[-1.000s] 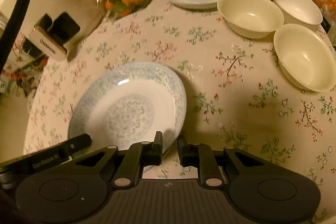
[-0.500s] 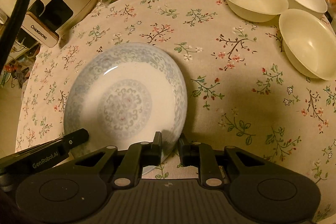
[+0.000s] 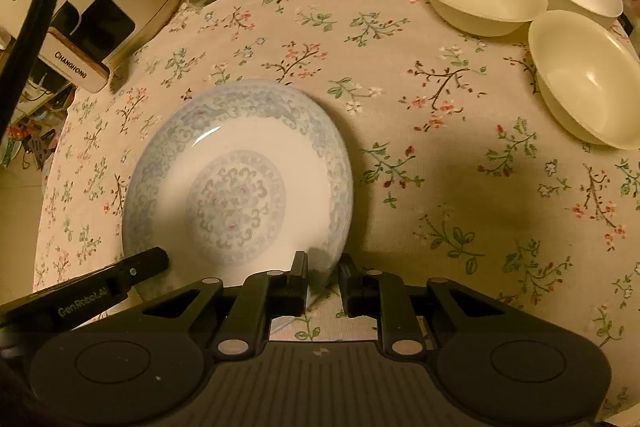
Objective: Organize plates and bowls
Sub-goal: 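Slide the blue-patterned plate across the cloth away from the bowls, then open both grippers and release the blue-patterned plate, then move both grippers to the smaller blue-patterned plate by the microwave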
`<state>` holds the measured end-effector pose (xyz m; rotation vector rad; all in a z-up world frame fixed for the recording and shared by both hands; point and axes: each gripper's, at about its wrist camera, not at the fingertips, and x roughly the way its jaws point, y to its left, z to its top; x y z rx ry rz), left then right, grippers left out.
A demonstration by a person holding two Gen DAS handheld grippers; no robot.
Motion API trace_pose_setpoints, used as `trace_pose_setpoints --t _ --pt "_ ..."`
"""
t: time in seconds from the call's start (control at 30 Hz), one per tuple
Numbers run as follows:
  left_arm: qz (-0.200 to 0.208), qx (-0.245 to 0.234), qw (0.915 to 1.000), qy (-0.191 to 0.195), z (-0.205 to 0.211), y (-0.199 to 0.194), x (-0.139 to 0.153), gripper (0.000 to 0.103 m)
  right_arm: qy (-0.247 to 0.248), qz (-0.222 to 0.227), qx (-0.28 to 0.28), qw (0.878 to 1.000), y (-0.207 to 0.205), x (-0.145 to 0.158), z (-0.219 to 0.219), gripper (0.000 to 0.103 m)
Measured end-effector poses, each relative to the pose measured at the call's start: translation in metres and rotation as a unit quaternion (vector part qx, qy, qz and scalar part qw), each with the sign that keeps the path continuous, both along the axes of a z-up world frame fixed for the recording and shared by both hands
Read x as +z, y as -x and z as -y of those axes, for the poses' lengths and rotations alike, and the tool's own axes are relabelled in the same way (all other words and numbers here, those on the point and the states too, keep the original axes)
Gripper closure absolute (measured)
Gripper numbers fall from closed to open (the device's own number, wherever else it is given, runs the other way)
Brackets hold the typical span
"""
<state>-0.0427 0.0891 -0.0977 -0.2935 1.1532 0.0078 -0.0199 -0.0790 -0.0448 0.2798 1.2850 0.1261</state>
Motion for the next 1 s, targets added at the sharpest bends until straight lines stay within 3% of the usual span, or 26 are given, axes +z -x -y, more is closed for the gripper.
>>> trace_pose_setpoints --t 0.37,0.67,0.77,1.0 --pt "0.036 0.029 0.9989 -0.013 -0.012 -0.017 0.025 0.091 0.007 0.007 -0.010 1.000 -0.004 0.008 0.010 0.084" --pt "0.073 0.001 0.9973 0.008 0.012 -0.055 0.053 0.087 -0.011 0.047 -0.056 0.997 -0.025 0.035 0.044 0.084" --pt "0.088 -0.007 0.9960 0.010 0.024 -0.071 0.061 0.086 -0.019 0.061 -0.077 0.995 -0.038 0.045 0.065 0.079" --pt "0.116 -0.015 0.9931 0.005 0.049 -0.109 0.061 0.084 -0.017 0.092 -0.113 0.989 -0.076 0.060 0.099 0.074"
